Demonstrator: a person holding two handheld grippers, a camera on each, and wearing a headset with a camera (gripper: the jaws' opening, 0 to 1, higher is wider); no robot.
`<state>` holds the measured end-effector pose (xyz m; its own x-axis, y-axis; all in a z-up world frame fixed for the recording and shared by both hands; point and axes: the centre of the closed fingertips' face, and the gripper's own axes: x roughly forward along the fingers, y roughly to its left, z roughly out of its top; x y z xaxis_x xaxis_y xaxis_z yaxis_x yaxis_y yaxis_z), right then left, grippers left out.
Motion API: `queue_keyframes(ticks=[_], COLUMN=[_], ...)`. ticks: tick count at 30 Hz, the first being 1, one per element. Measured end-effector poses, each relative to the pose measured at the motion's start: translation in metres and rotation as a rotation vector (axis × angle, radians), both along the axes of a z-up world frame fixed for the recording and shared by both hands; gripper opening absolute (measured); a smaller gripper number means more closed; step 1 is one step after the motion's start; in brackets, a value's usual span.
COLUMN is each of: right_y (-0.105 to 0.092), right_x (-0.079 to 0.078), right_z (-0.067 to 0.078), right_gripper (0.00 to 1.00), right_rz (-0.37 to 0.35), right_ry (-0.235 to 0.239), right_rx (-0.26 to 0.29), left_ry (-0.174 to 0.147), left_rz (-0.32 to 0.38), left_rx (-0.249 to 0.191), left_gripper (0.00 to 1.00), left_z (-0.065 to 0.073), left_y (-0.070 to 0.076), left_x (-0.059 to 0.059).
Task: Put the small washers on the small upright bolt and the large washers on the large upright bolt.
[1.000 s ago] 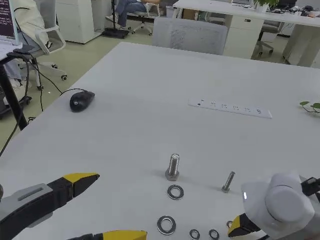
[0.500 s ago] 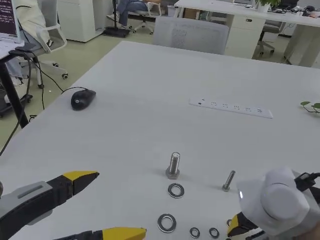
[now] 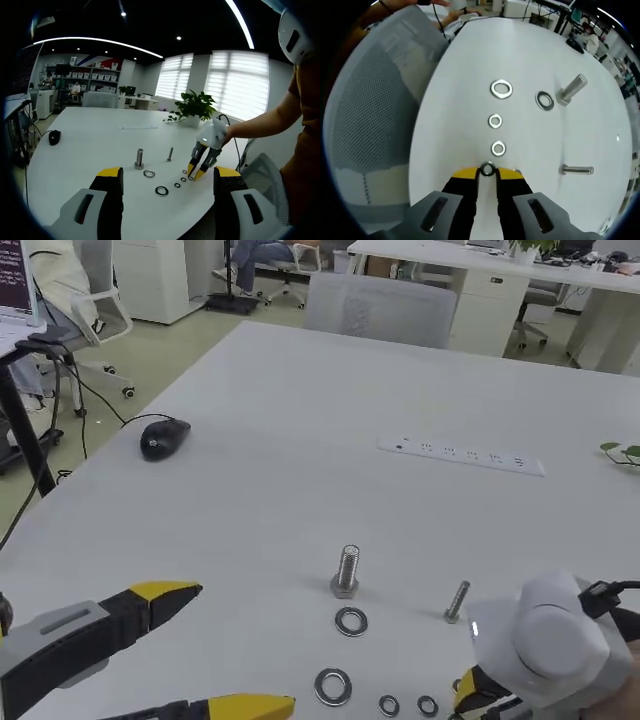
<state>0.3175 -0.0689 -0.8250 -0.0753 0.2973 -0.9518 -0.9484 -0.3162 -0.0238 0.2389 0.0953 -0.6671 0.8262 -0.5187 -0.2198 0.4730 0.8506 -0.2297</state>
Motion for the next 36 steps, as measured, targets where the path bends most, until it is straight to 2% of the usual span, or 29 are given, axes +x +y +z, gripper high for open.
queue_keyframes(ticks=[17,19,25,33,36], right_y=[0.0000,0.0005,0.0001,0.0012,0.0002], right_x=[0.0000,0.0011,0.0003,0.0012,-0.0014], right_z=[0.0003,0.0003,0.0004,0.0000,0.0006], right_gripper=[0.15,0.15,0.13,0.13,0.12], right_rz=[-0.066,-0.105,-0.072,-0.063,-0.068], right_ry=[0.018,0.023,0.005,0.000,0.015], right_rx=[0.006,0.001,-0.002,-0.004,-0.003], left_ry=[-0.002,-0.002,-0.006,-0.007,-0.004], left_rz=[0.005,0.005,0.002,0.001,-0.005], left_rx=[-0.001,0.001,0.003,0.006,0.008], left_gripper=[0.73,0.73,0.73,0.73,0.73], left_z=[0.0003,0.0003,0.0021,0.0029,0.0027], left_y=[0.0002,-0.0003,-0.0016,-0.0015,-0.0033], left_x=[-0.0009,-0.0007,-0.0004,-0.0009,-0.0007])
